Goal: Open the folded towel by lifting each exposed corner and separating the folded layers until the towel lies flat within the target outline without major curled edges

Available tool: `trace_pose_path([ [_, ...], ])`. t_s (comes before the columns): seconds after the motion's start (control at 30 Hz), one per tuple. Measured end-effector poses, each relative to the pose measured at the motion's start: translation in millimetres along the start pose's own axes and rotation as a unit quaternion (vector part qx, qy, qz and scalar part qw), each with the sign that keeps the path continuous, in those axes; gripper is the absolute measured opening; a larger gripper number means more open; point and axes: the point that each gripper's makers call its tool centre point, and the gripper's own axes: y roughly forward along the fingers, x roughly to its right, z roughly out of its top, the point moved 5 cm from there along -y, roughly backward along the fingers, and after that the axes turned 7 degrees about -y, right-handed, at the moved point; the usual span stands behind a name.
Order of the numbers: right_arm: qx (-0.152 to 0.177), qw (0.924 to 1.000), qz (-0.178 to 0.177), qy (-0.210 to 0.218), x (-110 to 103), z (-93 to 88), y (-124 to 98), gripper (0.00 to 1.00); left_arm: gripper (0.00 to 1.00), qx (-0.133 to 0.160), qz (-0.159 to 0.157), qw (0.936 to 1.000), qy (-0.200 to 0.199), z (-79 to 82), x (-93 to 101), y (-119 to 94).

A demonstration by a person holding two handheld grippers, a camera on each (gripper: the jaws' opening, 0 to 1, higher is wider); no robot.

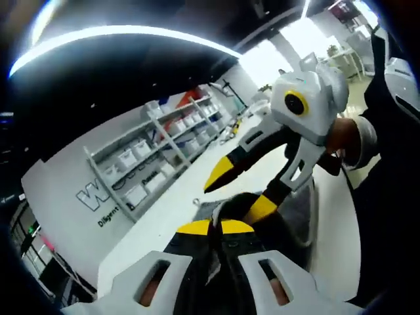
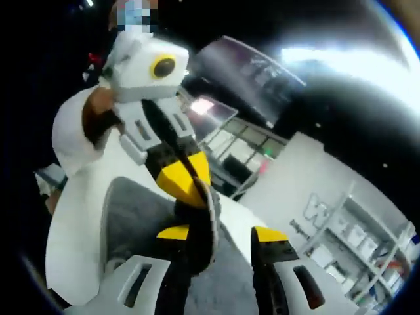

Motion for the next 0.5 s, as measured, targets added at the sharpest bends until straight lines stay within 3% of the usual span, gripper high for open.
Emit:
trace_pose_path([
  [0.23,-0.018,0.999,-0.004,-0.04,-1.6,-2.2,2.1,0.27,0.02,-0.007,-0.001,0.9998,0.019,2.9,5.4,1.8],
  [0.5,-0.012,0.9994,0.004,-0.033,-4.8,-0.6,3.1,0.21,0.02,0.008,-0.007,0.9998,0.017,10.2,8.3,-1.7],
])
